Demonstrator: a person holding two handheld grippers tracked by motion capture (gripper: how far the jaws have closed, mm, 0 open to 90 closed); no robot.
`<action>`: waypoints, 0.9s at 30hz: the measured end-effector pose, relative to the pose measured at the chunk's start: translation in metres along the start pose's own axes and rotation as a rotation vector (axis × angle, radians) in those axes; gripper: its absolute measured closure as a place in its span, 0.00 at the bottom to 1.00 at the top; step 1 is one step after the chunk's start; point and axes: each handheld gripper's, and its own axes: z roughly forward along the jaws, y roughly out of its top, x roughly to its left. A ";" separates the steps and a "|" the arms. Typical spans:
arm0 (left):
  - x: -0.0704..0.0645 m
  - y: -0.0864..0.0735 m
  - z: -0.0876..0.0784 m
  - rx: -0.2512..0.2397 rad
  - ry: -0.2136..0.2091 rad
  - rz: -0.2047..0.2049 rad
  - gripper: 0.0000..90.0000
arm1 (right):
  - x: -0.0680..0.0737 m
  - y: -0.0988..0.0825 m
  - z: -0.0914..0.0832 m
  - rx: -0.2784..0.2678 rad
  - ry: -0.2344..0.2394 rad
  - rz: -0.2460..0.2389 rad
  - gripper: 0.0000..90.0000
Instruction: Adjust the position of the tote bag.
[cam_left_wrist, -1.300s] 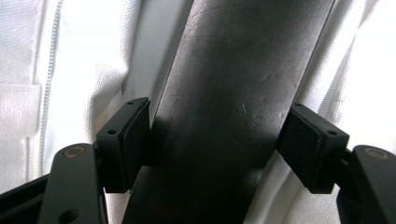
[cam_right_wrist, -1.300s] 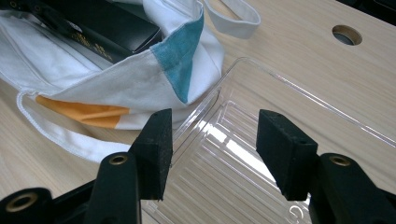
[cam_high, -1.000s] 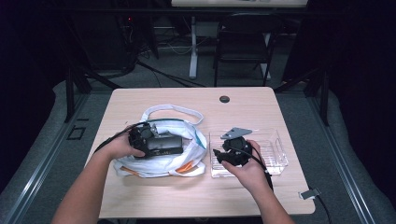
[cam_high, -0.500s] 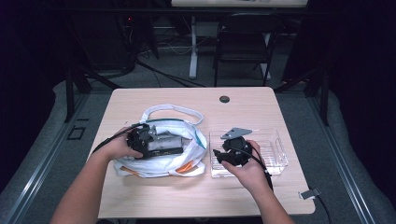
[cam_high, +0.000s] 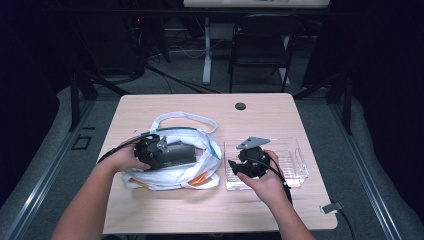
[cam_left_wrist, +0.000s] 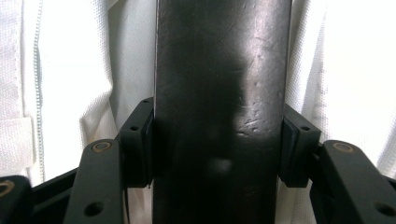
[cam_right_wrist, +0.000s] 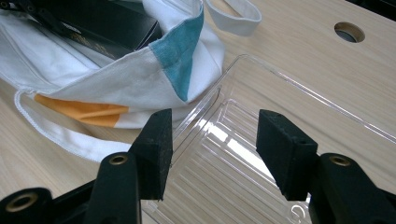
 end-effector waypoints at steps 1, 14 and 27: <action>-0.001 0.000 0.000 -0.001 0.002 0.009 0.47 | 0.000 0.000 0.000 0.003 -0.001 0.000 0.51; -0.002 -0.001 -0.004 -0.004 0.014 0.014 0.48 | 0.000 0.000 0.001 -0.001 -0.002 0.004 0.51; -0.005 -0.003 -0.022 -0.052 0.018 -0.003 0.48 | 0.001 -0.001 0.004 0.015 0.004 -0.024 0.51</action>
